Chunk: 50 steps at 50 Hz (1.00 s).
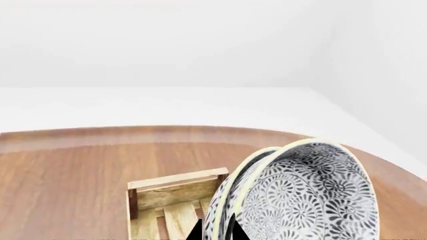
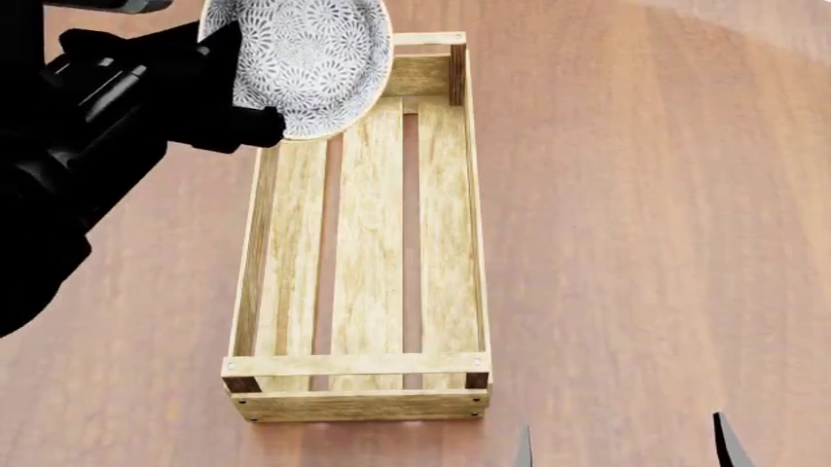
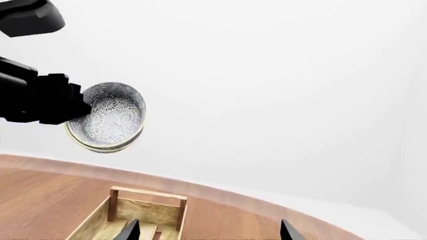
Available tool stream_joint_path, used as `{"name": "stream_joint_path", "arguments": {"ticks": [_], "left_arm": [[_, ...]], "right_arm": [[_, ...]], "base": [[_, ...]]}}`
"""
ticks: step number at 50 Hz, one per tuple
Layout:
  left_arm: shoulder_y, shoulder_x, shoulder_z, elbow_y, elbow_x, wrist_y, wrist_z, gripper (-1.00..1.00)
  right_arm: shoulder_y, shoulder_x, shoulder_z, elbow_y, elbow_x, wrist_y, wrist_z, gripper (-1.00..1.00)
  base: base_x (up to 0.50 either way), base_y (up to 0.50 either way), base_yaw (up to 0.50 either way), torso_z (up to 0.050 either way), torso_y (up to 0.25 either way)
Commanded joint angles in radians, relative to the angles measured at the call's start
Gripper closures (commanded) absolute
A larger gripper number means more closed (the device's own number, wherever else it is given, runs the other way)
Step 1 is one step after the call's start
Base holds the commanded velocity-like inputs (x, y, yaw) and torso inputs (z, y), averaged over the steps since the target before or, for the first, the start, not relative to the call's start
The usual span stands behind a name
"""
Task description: Stack the right bowl on the left bowl and place them in the tray.
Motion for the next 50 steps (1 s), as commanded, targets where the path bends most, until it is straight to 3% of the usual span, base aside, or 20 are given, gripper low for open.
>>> {"name": "stream_joint_path", "arguments": {"ticks": [1,25,39,50], "left_arm": [[-0.012,0.053,-0.039,-0.079,0.02,0.065,0.061,1.0],[0.061,0.218,-0.129,-0.297,-0.122,0.091,-0.011,1.0],[0.074,0.23,-0.13,-0.394,-0.139,0.146,-0.018,1.0],[0.087,0.247,-0.125,-0.455,-0.181,0.134,-0.116,1.0]], "right_arm": [[-0.005,-0.022,0.015,0.018,-0.026,-0.016,-0.025,-1.0],[-0.02,-0.016,0.017,0.05,-0.02,-0.052,-0.024,-1.0],[-0.022,-0.016,0.012,0.065,-0.023,-0.06,-0.026,-1.0],[-0.027,-0.011,0.016,0.069,-0.022,-0.063,-0.024,-1.0]], "base": [[0.0,0.0,0.0,0.0,0.0],[0.0,0.0,0.0,0.0,0.001],[0.0,0.0,0.0,0.001,0.001],[0.0,0.0,0.0,0.0,0.001]]}}
